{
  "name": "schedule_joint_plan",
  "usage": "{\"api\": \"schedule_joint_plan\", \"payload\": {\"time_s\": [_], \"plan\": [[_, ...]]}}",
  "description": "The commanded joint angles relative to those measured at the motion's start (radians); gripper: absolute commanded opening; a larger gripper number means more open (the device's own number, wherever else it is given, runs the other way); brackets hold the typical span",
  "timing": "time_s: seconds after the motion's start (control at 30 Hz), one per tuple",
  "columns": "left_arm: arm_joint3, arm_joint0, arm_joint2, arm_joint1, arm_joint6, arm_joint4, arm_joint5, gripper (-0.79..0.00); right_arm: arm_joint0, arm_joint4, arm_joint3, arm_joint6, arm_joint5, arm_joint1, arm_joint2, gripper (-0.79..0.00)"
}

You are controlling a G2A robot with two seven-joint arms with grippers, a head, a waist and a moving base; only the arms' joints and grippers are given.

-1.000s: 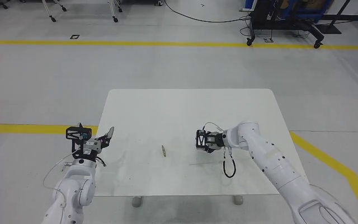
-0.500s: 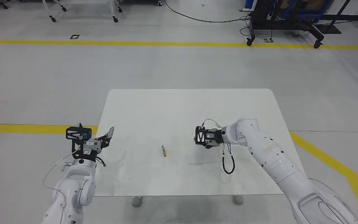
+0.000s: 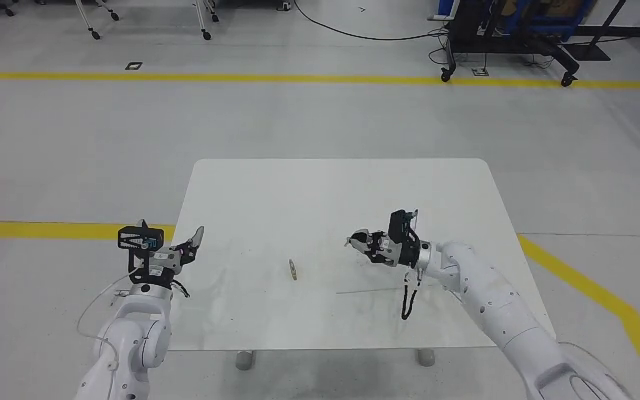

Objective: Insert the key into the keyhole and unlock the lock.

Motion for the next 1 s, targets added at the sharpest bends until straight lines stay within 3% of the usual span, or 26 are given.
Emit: {"api": "schedule_joint_plan", "payload": {"time_s": [0.0,0.3,0.37,0.43,0.6,0.67,0.77,0.97], "plan": [[0.000,0.000,0.000,0.000,0.000,0.000,0.000,0.000,0.008,0.080,0.015,-0.012,0.000,0.008,-0.032,-0.785],[0.002,0.000,-0.001,0.000,-0.001,0.002,0.002,0.000,0.008,0.080,0.015,-0.012,0.000,0.008,-0.032,-0.785],[-0.005,0.019,-0.023,0.000,0.022,0.026,0.038,0.000,0.004,0.086,0.011,-0.013,0.000,0.008,-0.033,-0.785],[-0.034,0.047,-0.033,-0.006,0.067,-0.074,0.031,0.000,-0.020,0.160,0.007,-0.015,0.000,0.001,-0.040,-0.785],[-0.064,0.046,0.008,-0.025,0.079,-0.572,-0.191,0.000,-0.042,0.422,-0.032,-0.005,0.000,-0.026,-0.120,-0.785],[-0.053,0.009,0.058,-0.032,0.000,-0.799,-0.285,0.000,-0.036,0.511,-0.044,0.018,0.000,-0.030,-0.152,-0.785],[-0.001,-0.082,0.152,-0.039,-0.157,-1.010,-0.364,0.000,-0.029,0.623,-0.072,0.050,0.000,-0.027,-0.184,-0.785],[0.156,-0.290,0.350,-0.063,-0.365,-1.237,-0.441,0.000,-0.035,0.740,-0.139,0.118,0.000,-0.001,-0.203,-0.785]]}}
